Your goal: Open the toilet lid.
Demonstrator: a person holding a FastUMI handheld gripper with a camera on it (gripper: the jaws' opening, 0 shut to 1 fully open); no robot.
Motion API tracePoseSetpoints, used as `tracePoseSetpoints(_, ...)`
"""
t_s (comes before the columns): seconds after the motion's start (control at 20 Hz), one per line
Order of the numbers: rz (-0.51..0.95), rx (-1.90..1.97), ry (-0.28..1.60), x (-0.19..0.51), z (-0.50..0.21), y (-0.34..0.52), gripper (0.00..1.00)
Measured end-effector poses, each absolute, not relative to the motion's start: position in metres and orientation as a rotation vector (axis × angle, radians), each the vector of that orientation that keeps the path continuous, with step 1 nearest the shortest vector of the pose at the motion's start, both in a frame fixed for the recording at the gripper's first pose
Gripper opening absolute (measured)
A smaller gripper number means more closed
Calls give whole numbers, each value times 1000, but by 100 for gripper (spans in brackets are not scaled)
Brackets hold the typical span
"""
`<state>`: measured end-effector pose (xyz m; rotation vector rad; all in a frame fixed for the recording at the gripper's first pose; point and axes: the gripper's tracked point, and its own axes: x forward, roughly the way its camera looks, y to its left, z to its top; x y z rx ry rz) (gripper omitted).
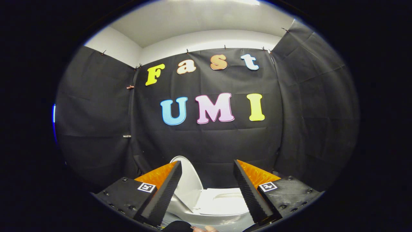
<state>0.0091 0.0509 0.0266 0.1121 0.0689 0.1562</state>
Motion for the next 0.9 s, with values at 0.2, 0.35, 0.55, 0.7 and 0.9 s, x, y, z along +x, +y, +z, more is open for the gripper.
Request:
tracePoseSetpoints(0.2,137,109,44,-1,37,37,100)
tracePoseSetpoints(0.35,126,103,45,-4,39,30,100)
tracePoseSetpoints(0.55,126,103,42,-5,43,27,100)
tracePoseSetpoints(0.7,131,109,47,-6,43,26,100)
tracePoseSetpoints(0.9,134,113,47,-7,44,29,100)
